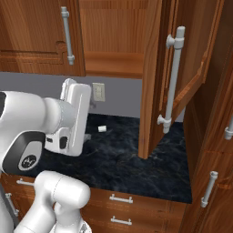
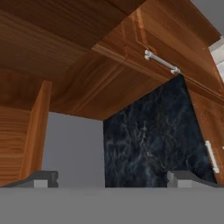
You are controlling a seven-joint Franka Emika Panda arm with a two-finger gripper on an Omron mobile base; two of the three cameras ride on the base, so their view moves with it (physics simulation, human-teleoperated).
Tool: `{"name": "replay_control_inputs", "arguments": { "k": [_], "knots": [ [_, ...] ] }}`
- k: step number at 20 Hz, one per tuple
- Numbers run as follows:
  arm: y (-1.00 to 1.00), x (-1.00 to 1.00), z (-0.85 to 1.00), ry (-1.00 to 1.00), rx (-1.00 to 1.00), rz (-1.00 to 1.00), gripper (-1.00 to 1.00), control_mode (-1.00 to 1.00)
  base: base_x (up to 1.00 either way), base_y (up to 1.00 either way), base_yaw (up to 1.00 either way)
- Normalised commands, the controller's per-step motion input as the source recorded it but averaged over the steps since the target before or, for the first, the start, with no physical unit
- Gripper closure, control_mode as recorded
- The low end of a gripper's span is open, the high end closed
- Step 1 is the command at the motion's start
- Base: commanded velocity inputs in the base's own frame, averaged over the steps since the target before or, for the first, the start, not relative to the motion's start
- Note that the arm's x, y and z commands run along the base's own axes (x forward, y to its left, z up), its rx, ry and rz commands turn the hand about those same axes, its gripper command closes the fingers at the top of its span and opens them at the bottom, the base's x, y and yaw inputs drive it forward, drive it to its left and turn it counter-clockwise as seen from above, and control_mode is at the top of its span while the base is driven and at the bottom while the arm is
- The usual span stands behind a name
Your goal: Close all open cabinet doors.
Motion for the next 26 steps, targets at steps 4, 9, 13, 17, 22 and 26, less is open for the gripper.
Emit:
{"name": "replay_control_inputs", "arguments": {
  "k": [4,9,13,17,22,26],
  "knots": [
    [-0.36,-0.11,0.0,0.0,-0.08,0.0,-1.0,-1.0,0.0,0.0,0.0],
    [-0.3,-0.1,0.0,0.01,-0.09,-0.02,-1.0,-1.0,0.0,0.0,0.0],
    [-0.21,-0.07,0.0,0.07,-0.1,-0.07,-1.0,-1.0,0.0,0.0,0.0],
    [-0.09,-0.08,0.0,0.1,-0.08,-0.11,-1.0,-1.0,0.0,0.0,0.0],
    [-0.04,-0.18,0.0,0.06,-0.03,-0.15,-1.0,-1.0,0.0,0.0,0.0],
    [-0.12,-0.32,0.0,0.0,0.0,-0.19,-1.0,-1.0,0.0,0.0,0.0]
  ]
}}
